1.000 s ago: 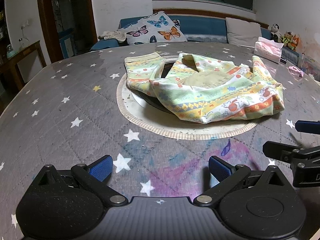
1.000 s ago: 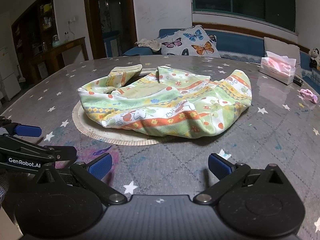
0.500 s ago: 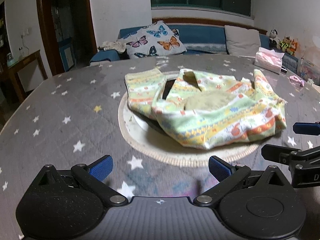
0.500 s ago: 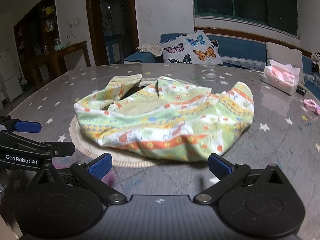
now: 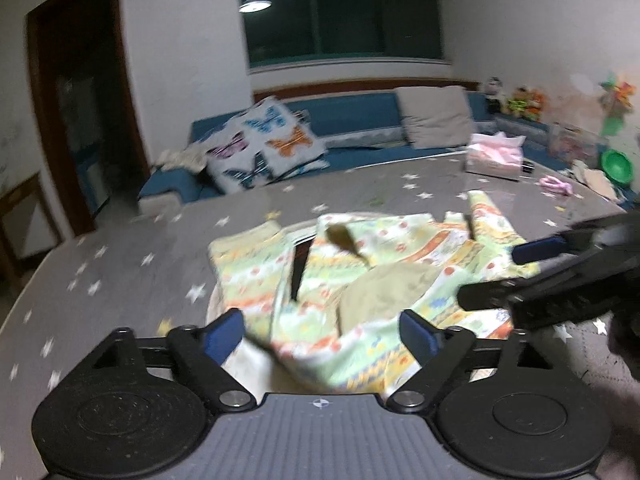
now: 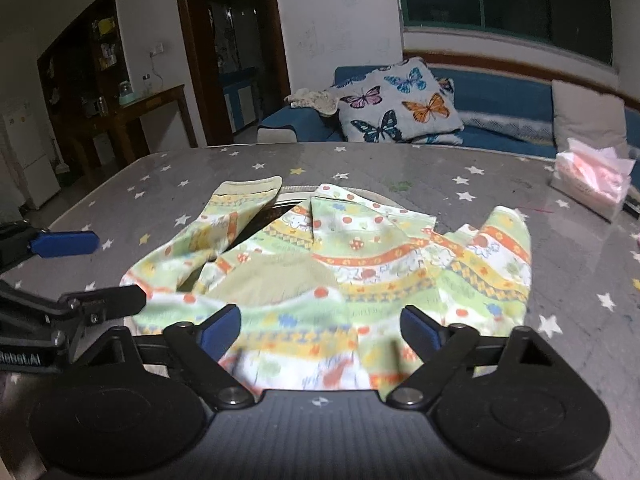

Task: Fold clothes

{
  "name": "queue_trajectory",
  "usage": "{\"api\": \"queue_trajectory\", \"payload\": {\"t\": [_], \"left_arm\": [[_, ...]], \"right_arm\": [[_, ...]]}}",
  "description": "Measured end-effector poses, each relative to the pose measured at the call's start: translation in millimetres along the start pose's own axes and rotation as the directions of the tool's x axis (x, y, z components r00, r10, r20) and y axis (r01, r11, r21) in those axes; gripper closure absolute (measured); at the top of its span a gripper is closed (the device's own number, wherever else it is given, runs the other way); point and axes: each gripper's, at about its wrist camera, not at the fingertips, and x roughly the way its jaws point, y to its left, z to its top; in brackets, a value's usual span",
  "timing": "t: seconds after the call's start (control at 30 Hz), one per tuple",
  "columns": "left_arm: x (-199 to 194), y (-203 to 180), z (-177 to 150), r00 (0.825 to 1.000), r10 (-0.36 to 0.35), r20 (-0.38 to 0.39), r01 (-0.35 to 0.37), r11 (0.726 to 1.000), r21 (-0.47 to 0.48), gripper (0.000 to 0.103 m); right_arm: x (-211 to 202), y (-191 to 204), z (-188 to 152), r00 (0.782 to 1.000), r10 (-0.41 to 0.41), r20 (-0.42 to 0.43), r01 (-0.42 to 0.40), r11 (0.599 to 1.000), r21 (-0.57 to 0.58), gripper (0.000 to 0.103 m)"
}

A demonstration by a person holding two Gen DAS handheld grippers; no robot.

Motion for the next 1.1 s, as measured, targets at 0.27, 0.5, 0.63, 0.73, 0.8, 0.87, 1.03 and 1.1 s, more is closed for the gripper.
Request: {"api": "queue_trajectory", "payload": {"t": [0.27, 0.5, 0.63, 0.73, 0.8, 0.87, 1.03, 1.1], "left_arm": [[25, -6, -6, 0.988, -0.148, -0.048, 0.153, 0.980, 0.126, 0.047], [45, -5, -16, 0.982, -0.153, -0.113, 0.170, 0.973, 0.158, 0.057], [42, 2, -19, 0.982, -0.154, -0.112, 0.169, 0.976, 0.140, 0.088], [30, 5, -21, 0.982, -0.168, -0.089, 0.179, 0.975, 0.131, 0.096], [20, 7, -23, 0.984, -0.166, -0.069, 0.174, 0.976, 0.134, 0.098], [10, 9, -27, 0.984, -0.167, -0.056, 0.173, 0.977, 0.128, 0.099], [-20, 17, -40, 0.984, -0.177, -0.027, 0.179, 0.976, 0.123, 0.100], [-32, 21, -46, 0.984, -0.178, -0.024, 0.180, 0.976, 0.121, 0.100]], "right_arm": [[35, -17, 12, 0.992, 0.090, -0.083, -0.086, 0.995, 0.047, 0.045], [42, -14, 13, 0.987, 0.127, -0.101, -0.123, 0.992, 0.038, 0.082], [20, -11, 16, 0.984, 0.166, -0.061, -0.164, 0.986, 0.027, 0.093], [1, -6, 17, 0.979, 0.202, -0.033, -0.202, 0.979, 0.006, 0.095], [-14, 0, 16, 0.974, 0.224, -0.015, -0.225, 0.974, -0.011, 0.096], [-28, 6, 11, 0.969, 0.248, -0.002, -0.248, 0.968, -0.036, 0.096], [-64, 26, -8, 0.957, 0.288, 0.002, -0.285, 0.948, -0.141, 0.096], [-73, 33, -21, 0.955, 0.297, -0.022, -0.295, 0.934, -0.203, 0.096]]}}
